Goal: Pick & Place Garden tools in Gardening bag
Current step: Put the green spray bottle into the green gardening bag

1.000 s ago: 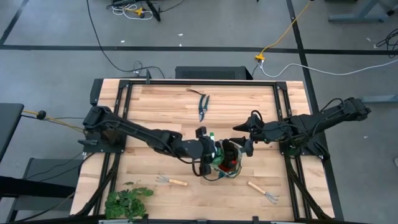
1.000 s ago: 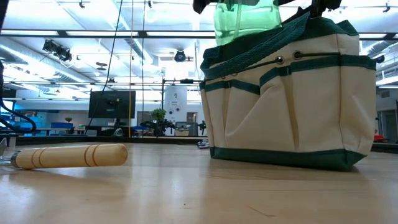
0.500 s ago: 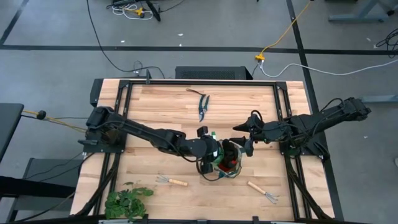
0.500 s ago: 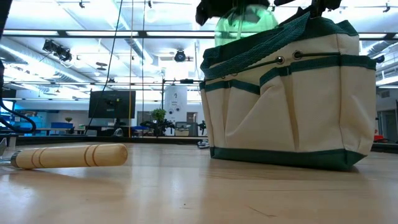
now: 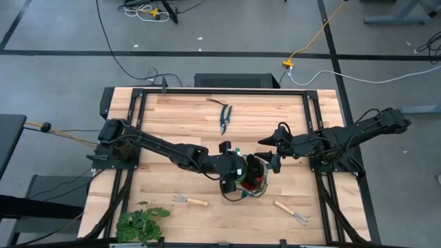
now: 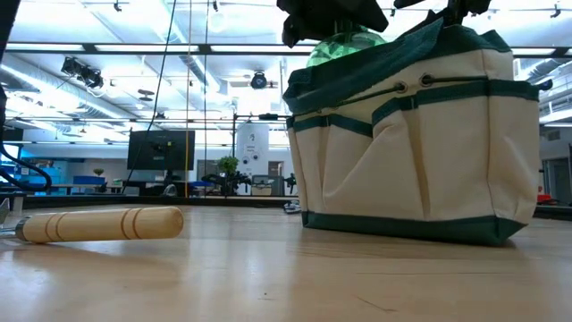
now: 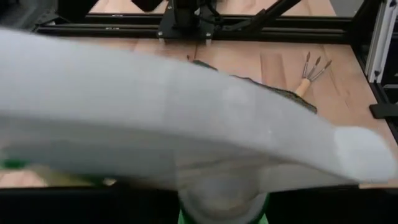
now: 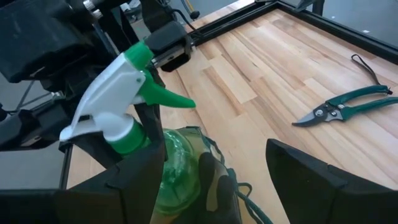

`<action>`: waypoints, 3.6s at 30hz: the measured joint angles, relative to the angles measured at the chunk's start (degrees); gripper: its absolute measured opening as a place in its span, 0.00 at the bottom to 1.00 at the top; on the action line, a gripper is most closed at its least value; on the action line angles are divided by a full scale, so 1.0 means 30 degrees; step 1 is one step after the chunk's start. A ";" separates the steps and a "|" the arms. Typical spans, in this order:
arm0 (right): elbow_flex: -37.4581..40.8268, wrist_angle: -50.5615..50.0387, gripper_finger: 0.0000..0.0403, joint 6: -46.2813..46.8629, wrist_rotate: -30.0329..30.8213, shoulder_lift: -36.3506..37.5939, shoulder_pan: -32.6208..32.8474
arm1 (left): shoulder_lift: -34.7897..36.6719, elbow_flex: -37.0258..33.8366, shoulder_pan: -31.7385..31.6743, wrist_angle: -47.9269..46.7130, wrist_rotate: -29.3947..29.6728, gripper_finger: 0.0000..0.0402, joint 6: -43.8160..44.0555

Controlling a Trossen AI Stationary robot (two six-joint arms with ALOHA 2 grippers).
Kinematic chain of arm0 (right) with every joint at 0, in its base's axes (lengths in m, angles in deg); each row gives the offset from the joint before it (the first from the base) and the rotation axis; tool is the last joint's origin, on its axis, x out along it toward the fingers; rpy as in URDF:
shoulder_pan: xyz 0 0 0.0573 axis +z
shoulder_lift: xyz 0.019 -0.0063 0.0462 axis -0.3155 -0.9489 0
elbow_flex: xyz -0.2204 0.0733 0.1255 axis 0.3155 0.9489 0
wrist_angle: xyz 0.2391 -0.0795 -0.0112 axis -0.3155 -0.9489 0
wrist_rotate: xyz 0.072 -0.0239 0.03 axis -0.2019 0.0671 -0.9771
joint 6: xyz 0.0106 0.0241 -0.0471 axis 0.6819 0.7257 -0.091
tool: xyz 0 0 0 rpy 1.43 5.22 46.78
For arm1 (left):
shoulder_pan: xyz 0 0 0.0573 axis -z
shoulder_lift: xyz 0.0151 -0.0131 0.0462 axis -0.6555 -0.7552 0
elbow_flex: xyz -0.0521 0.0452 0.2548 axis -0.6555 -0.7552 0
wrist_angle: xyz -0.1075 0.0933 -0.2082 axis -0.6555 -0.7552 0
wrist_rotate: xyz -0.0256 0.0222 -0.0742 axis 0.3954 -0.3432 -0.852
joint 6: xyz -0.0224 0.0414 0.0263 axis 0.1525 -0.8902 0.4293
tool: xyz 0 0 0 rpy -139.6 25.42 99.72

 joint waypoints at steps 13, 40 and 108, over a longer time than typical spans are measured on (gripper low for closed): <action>0.0000 0.0000 0.70 -0.0051 0.0000 0.0000 0.0004 | 0.0000 0.0000 0.0005 -0.0021 -0.0020 0.56 0.0009; 0.0000 -0.0007 0.70 -0.0146 -0.0007 0.0000 0.0007 | 0.0095 0.1588 0.0038 -0.3730 0.0283 0.82 -0.0457; 0.0007 1.1022 0.45 -0.0852 -0.4889 -0.5493 0.0466 | 0.2696 0.1588 0.0275 -0.8444 0.3922 0.82 0.0519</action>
